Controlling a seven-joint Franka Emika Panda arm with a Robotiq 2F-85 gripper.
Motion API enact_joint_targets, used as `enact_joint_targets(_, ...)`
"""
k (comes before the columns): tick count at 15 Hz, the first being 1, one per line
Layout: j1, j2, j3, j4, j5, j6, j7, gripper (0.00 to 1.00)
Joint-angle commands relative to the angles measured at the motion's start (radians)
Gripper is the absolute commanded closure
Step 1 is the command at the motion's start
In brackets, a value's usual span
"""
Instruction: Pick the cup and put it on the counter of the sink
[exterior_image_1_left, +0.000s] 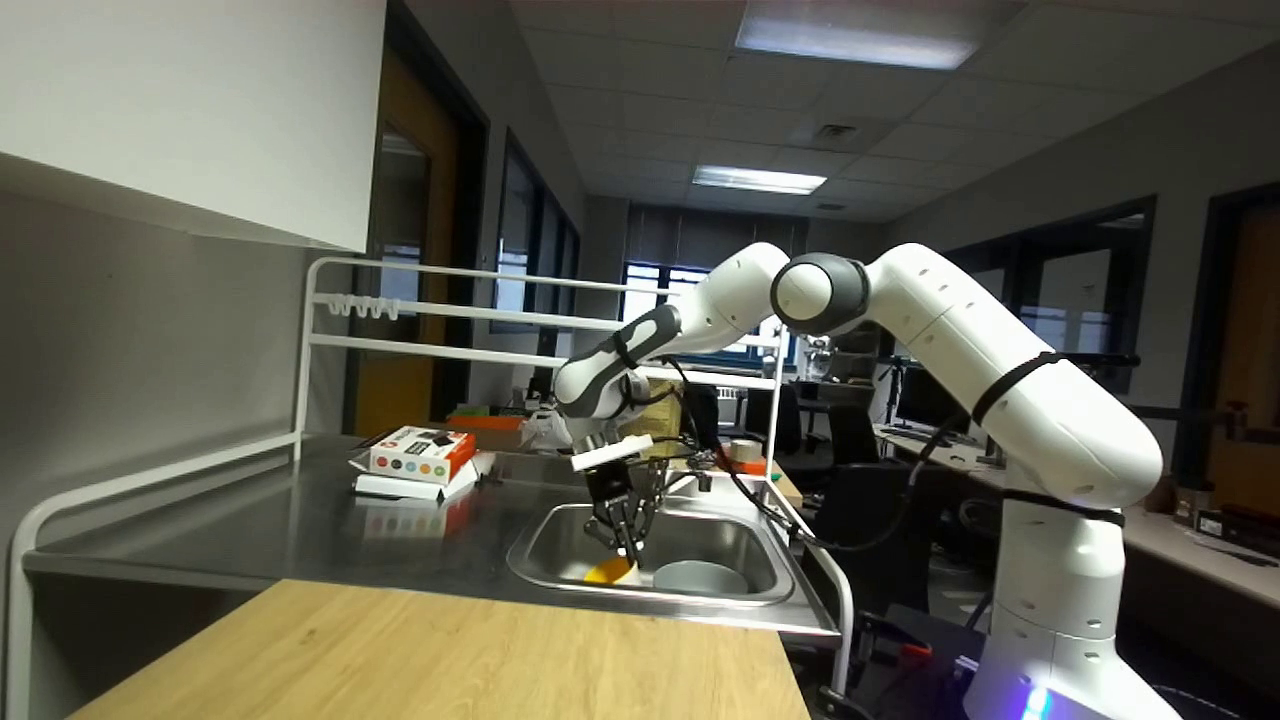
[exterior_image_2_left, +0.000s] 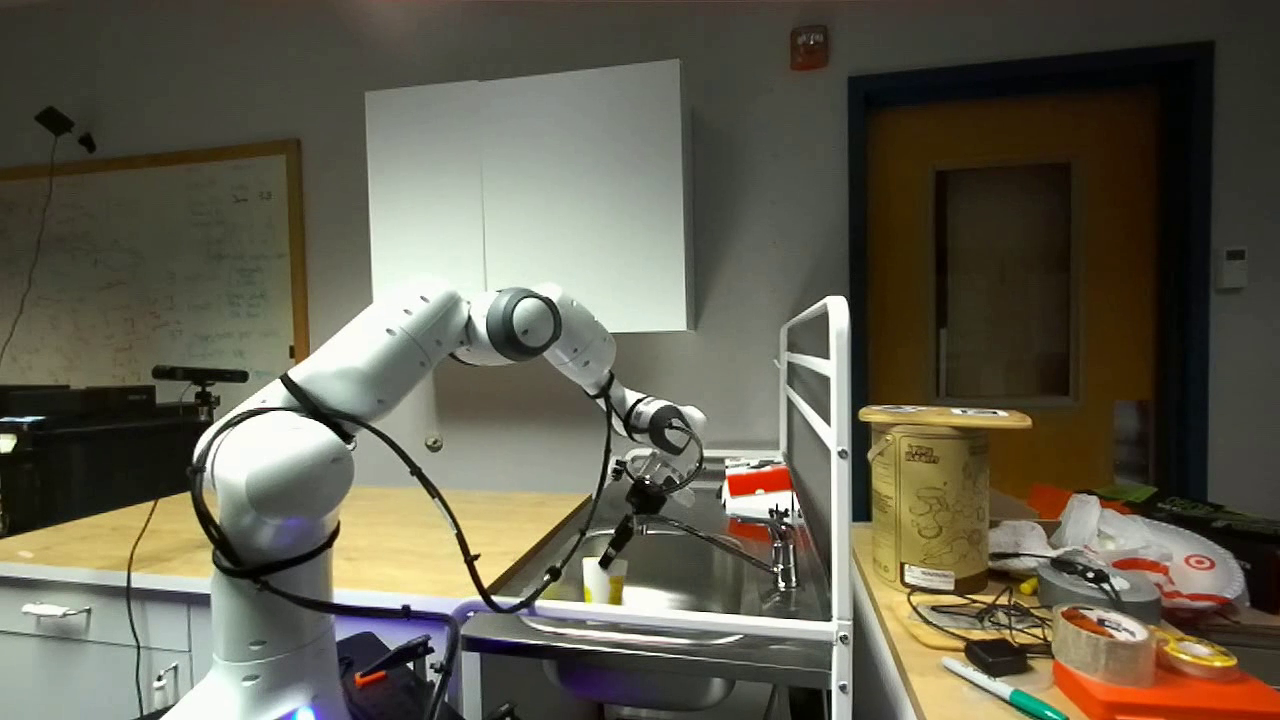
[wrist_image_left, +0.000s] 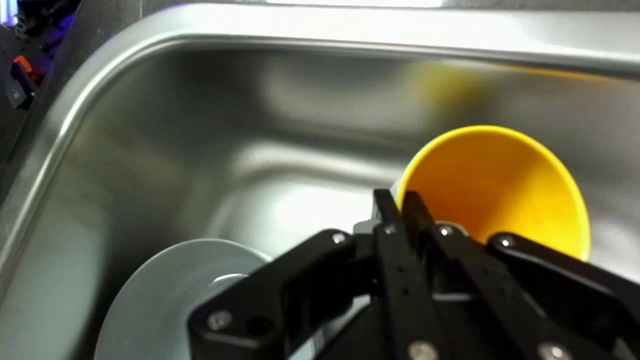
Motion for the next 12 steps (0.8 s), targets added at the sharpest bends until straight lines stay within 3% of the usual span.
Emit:
enact_joint_targets(1,0.041,-0.045,0.013,0.031,-0.055,-0.056,-0.01,0.94)
enact_joint_targets(7,0.099,-0.141,0.015,-0.001,-0.129,-0.016,-0.023,0.94)
enact_joint_targets(12,0.097,-0.244,0.012,-0.069,-0.167,0.076,-0.028,0.94)
